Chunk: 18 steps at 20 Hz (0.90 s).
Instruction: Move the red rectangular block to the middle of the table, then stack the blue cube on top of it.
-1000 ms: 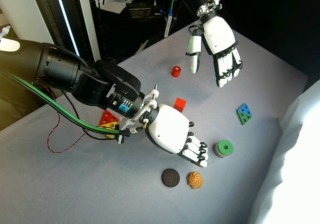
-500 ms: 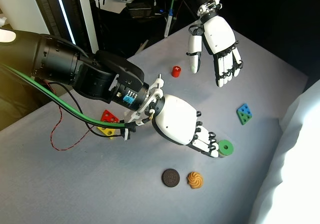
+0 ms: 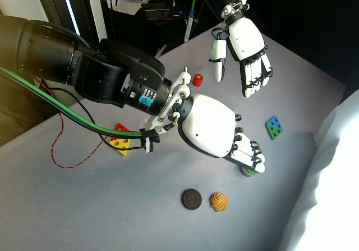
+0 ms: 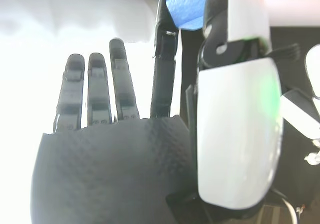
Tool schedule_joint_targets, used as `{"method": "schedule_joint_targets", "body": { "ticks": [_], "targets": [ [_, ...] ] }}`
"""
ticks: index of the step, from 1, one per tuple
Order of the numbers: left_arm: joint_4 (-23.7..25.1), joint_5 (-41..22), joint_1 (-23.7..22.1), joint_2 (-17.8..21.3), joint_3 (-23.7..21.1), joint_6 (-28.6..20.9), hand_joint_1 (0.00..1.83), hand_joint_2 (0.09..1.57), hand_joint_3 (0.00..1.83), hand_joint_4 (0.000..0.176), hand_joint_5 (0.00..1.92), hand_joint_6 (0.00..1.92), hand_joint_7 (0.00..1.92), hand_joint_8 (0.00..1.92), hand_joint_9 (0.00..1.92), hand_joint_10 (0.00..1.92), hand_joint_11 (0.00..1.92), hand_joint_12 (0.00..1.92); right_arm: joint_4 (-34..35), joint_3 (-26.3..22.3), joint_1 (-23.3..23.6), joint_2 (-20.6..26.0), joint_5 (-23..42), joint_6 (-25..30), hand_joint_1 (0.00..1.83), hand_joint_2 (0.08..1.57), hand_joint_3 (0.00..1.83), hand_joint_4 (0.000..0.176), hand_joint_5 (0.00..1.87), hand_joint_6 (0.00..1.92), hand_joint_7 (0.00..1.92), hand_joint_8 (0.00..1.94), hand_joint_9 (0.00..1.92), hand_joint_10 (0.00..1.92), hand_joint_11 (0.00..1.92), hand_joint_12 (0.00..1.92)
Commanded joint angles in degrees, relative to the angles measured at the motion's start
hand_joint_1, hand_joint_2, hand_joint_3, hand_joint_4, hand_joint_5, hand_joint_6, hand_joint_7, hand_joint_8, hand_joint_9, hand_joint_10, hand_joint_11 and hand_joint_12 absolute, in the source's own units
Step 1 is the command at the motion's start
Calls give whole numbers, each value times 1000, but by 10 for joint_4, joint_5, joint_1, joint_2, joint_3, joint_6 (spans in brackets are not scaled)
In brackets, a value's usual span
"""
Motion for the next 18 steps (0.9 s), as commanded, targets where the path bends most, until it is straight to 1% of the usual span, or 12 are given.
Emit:
{"method": "schedule_joint_targets", "body": {
  "ticks": [1, 2, 3, 4, 8, 9, 11, 12, 15, 16, 17, 18],
  "targets": [
    [28, -27, -7, 7, 1, 0, 164, 1291, 1, 0, 396, 1, 436, 1, 380, 3, 0, 664, -14, -3, 13, 6, 7, 6, 1088, 1082, 0, 41, 1045, 907, 202, 8, 0, 0, 0, 0],
    [28, -27, -6, 7, 1, 0, 161, 1292, 2, 0, 395, 0, 434, 0, 376, 1, 0, 661, -14, -3, 16, 6, -1, 9, 1065, 1092, 1, 83, 1017, 951, 180, 7, 0, 0, 0, 0],
    [28, -27, -6, 7, 2, 0, 167, 1290, 1, 0, 394, 0, 429, 0, 368, 1, 0, 647, -14, -4, 18, 6, -4, 10, 1061, 1088, 0, 102, 1027, 937, 194, 12, 0, 0, 0, 0],
    [28, -27, -6, 7, 2, 0, 165, 1291, 1, 0, 394, 0, 432, 1, 371, 3, 0, 644, -13, -4, 19, 4, -6, 10, 1060, 1087, 0, 107, 1029, 934, 198, 12, 0, 0, 0, 0],
    [28, -27, -7, 7, 2, 0, 185, 1287, 0, 0, 398, 2, 445, 3, 388, 5, 0, 662, -14, -4, 14, -4, -13, -2, 1053, 1093, 2, 111, 1011, 962, 176, 3, 0, 0, 0, 0],
    [28, -27, -7, 7, 2, 0, 168, 1289, 0, 0, 393, 1, 443, 2, 390, 5, 0, 675, -14, -4, 13, -6, -13, -4, 1070, 1083, 0, 86, 1038, 919, 194, 8, 0, 0, 0, 0],
    [28, -27, -7, 7, 2, 1, 181, 1288, 0, 0, 391, 0, 440, 0, 387, 2, 0, 670, -14, -4, 13, -10, -14, -4, 1068, 1083, 0, 90, 1035, 923, 206, 10, 0, 0, 0, 0],
    [27, -27, -7, 7, 2, 3, 189, 1287, 0, 0, 398, 3, 445, 2, 389, 3, 0, 669, -14, -4, 13, -12, -15, -4, 1048, 1100, 6, 108, 993, 990, 172, 6, 0, 0, 0, 0],
    [27, -27, -7, 7, 2, 4, 187, 1287, 0, 0, 392, 0, 437, 0, 383, 0, 0, 669, -15, -4, 10, -20, -15, -7, 1050, 1096, 1, 112, 1005, 969, 192, 11, 0, 0, 0, 0],
    [27, -27, -7, 7, 2, 4, 185, 1284, 0, 0, 396, 2, 445, 2, 391, 3, 0, 684, -15, -4, 10, -22, -15, -7, 1050, 1089, 0, 130, 1022, 943, 208, 13, 0, 0, 0, 0],
    [26, -27, -7, 7, 2, 5, 185, 1284, 0, 0, 396, 2, 445, 2, 391, 3, 0, 684, -15, -4, 10, -24, -15, -9, 1050, 1089, 0, 130, 1022, 943, 208, 13, 0, 0, 0, 0],
    [25, -27, -7, 7, 2, 7, 201, 1283, 0, 0, 397, 1, 444, 1, 387, 1, 0, 677, -15, -4, 10, -25, -15, -10, 1066, 1086, 0, 91, 1030, 932, 200, 5, 0, 0, 0, 0]
  ]
}}
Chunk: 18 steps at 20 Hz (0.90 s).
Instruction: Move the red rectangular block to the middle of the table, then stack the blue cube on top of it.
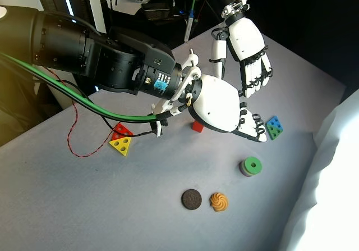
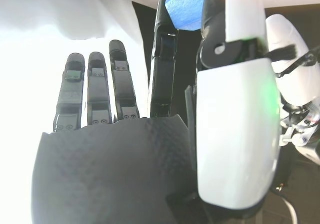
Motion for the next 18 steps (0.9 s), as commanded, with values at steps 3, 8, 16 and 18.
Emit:
{"method": "schedule_joint_targets", "body": {
  "ticks": [3, 8, 16, 18],
  "targets": [
    [27, -27, -6, 7, 1, 3, 196, 1287, 1, 0, 395, 3, 436, 3, 383, 2, 0, 653, -11, -1, 1, 2, 21, 0, 1048, 1093, 1, 125, 1011, 960, 196, 3, 0, 0, 10, 6],
    [26, -27, -6, 7, -1, 3, 194, 1291, 2, 0, 396, 2, 437, 2, 380, 2, 0, 661, -11, 0, -7, 0, 22, -1, 1054, 1101, 3, 91, 995, 988, 174, 5, 0, 0, 0, 0],
    [26, -32, -9, 7, -1, 7, 186, 1293, 2, 0, 400, 2, 449, 2, 390, 2, 0, 666, -12, 0, -15, -1, 29, -20, 1047, 1102, 3, 108, 993, 993, 181, 2, 0, 0, 0, 0],
    [26, -32, -9, 7, -1, 7, 196, 1292, 0, 0, 398, 1, 445, 0, 389, 1, 0, 669, -12, 1, -14, -3, 29, -22, 1063, 1089, 0, 94, 1024, 943, 196, 4, 0, 0, 0, 0]
  ]
}}
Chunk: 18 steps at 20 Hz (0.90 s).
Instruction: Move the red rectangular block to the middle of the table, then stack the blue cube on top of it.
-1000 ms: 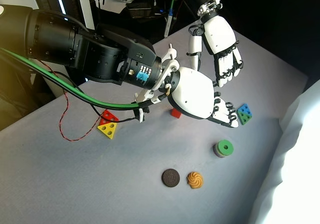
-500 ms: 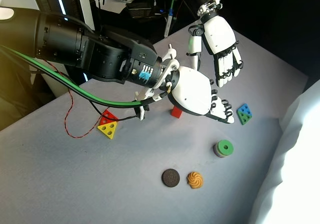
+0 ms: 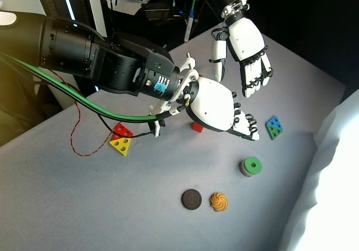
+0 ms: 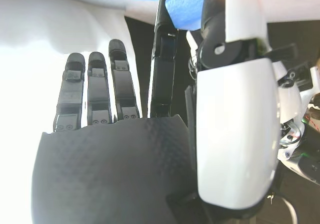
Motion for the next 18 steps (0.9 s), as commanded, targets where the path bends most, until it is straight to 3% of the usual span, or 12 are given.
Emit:
{"method": "schedule_joint_targets", "body": {
  "ticks": [1, 3, 4, 7, 9, 10, 13, 14, 15, 16, 17, 18],
  "targets": [
    [32, -27, -7, 7, 0, 1, 207, 1289, 0, 0, 403, 2, 450, 2, 393, 2, 0, 679, -10, 1, 4, 2, 26, -1, 1062, 1095, 1, 85, 1010, 965, 188, 1, 0, 0, 0, 0],
    [32, -27, -7, 7, 0, 1, 180, 1293, 1, 0, 399, 0, 443, 0, 388, 0, 0, 682, -10, 3, 4, 0, 28, -1, 1061, 1097, 2, 84, 1005, 972, 176, 0, 0, 0, 0, 0],
    [32, -28, -7, 7, 0, 1, 194, 1291, 0, 0, 403, 2, 445, 1, 389, 0, 0, 682, -10, 3, 4, -1, 29, -1, 1055, 1096, 1, 104, 1007, 967, 179, 2, 0, 0, 0, 0],
    [32, -28, -7, 7, 0, 1, 217, 1286, 0, 0, 402, 1, 445, 2, 386, 3, 0, 673, -10, 3, 1, -3, 30, -1, 1066, 1093, 0, 79, 1017, 956, 194, 6, 0, 0, 0, 0],
    [32, -28, -7, 7, 0, 1, 219, 1286, 0, 0, 413, 4, 454, 6, 393, 6, 0, 675, -10, 3, -2, -3, 32, -1, 1068, 1092, 0, 77, 1019, 953, 194, 5, 0, 0, 0, 0],
    [32, -28, -7, 7, 0, 1, 221, 1286, 0, 0, 412, 4, 454, 5, 390, 4, 0, 673, -10, 3, -4, -3, 33, -1, 1075, 1093, 0, 55, 1018, 955, 192, 3, 0, 0, 0, 0],
    [32, -28, -7, 6, 0, 1, 233, 1286, 0, 0, 402, 0, 443, 1, 381, 1, 0, 665, -11, 3, -9, -3, 33, -1, 1081, 1086, 0, 57, 1036, 924, 214, 9, 0, 0, 0, 0],
    [32, -28, -7, 6, 0, 1, 234, 1289, 0, 0, 402, 0, 441, 0, 378, 0, 0, 645, -11, 3, -10, -3, 33, -1, 1072, 1088, 0, 74, 1028, 938, 197, 4, 0, 0, 0, 0],
    [32, -28, -8, 6, 0, 1, 257, 1286, 0, 0, 409, 2, 450, 3, 388, 4, 0, 647, -11, 3, -10, -3, 34, -1, 1079, 1081, 0, 68, 1045, 912, 204, 5, 0, 0, 0, 0],
    [32, -28, -8, 6, 0, 1, 240, 1287, 0, 0, 406, 1, 448, 1, 386, 2, 0, 656, -11, 3, -10, -3, 34, -1, 1071, 1086, 0, 81, 1032, 931, 196, 1, 0, 0, 0, 0],
    [32, -28, -8, 6, 1, 1, 227, 1290, 1, 0, 407, 1, 449, 1, 388, 2, 0, 663, -11, 3, -10, -3, 34, -1, 1085, 1085, 0, 45, 1035, 927, 201, 2, 0, 0, 0, 0],
    [32, -28, -8, 6, 1, 1, 205, 1297, 4, 0, 399, 0, 438, 1, 378, 1, 0, 656, -11, 3, -10, -3, 34, -1, 1070, 1083, 0, 89, 1037, 923, 200, 2, 0, 0, 0, 0]
  ]
}}
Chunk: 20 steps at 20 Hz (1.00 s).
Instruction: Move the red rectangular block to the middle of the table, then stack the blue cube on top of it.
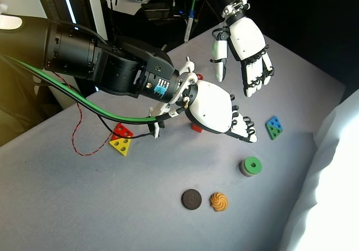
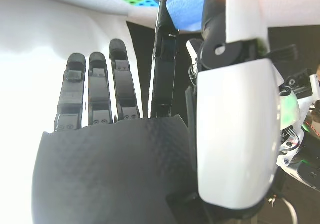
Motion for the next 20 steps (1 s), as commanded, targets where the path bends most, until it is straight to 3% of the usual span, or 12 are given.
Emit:
{"method": "schedule_joint_targets", "body": {
  "ticks": [1, 5, 6, 7, 10, 11, 13, 14, 16, 18, 19, 20],
  "targets": [
    [32, -25, -6, 6, 1, 1, 234, 1290, 0, 0, 405, 3, 447, 4, 386, 4, 0, 658, -11, 0, 1, 5, 20, -2, 1067, 1083, 0, 98, 1037, 924, 197, 0, 0, 0, 0, 0],
    [32, -25, -7, 6, 1, 1, 220, 1294, 2, 0, 406, 0, 447, 0, 389, 1, 0, 680, -11, 0, 3, 5, 18, -2, 1069, 1090, 0, 78, 1022, 947, 199, 3, 0, 0, 0, 0],
    [32, -25, -7, 6, 1, 1, 218, 1296, 2, 0, 400, 0, 442, 0, 386, 0, 0, 666, -11, 0, 3, 5, 18, -2, 1074, 1098, 3, 47, 1004, 975, 184, 3, 0, 0, 0, 0],
    [32, -25, -7, 6, 1, 1, 234, 1293, 0, 0, 405, 2, 447, 2, 387, 1, 0, 657, -11, 0, 3, 5, 18, -3, 1083, 1092, 0, 36, 1020, 951, 197, 8, 0, 0, 0, 0],
    [32, -25, -7, 6, 1, 1, 250, 1285, 0, 0, 411, 3, 453, 3, 386, 1, 0, 654, -11, 0, 4, 5, 16, -3, 1058, 1102, 4, 82, 993, 993, 175, 5, 0, 0, 0, 0],
    [32, -25, -7, 6, 1, 1, 238, 1290, 0, 0, 400, 1, 443, 1, 379, 0, 0, 646, -11, 0, 4, 5, 15, -3, 1069, 1099, 1, 62, 1003, 978, 191, 9, 0, 0, 0, 0],
    [32, -25, -7, 6, 1, 1, 225, 1294, 1, 0, 400, 1, 436, 0, 375, 0, 0, 640, -11, 0, 5, 5, 16, -7, 1070, 1098, 0, 61, 1006, 973, 186, 6, 0, 0, 0, 0],
    [32, -25, -7, 6, 1, 1, 227, 1293, 1, 0, 391, 0, 429, 0, 371, 0, 0, 640, -11, 0, 5, 5, 16, -8, 1057, 1101, 1, 88, 998, 985, 176, 2, 0, 0, 0, 0],
    [32, -25, -7, 6, 0, 1, 234, 1288, 0, 0, 391, 0, 433, 2, 381, 4, 0, 655, -11, 0, 6, 5, 16, -11, 1067, 1103, 2, 57, 995, 989, 174, 0, 0, 0, 0, 0],
    [32, -25, -6, 6, 1, 1, 247, 1286, 0, 0, 401, 4, 439, 4, 383, 3, 0, 658, -11, 0, 6, 5, 16, -18, 1061, 1105, 2, 70, 989, 996, 177, 2, 0, 0, 0, 0],
    [32, -25, -6, 6, 1, 1, 250, 1284, 0, 0, 401, 3, 441, 4, 384, 3, 0, 661, -11, 0, 7, 5, 16, -19, 1030, 1101, 0, 155, 985, 976, 115, 3, 0, 0, 0, 0],
    [32, -25, -7, 6, 1, 1, 250, 1284, 0, 0, 401, 3, 441, 4, 384, 3, 0, 661, -11, 0, 7, 5, 16, -20, 1030, 1101, 0, 155, 985, 976, 115, 3, 0, 0, 0, 0]
  ]
}}
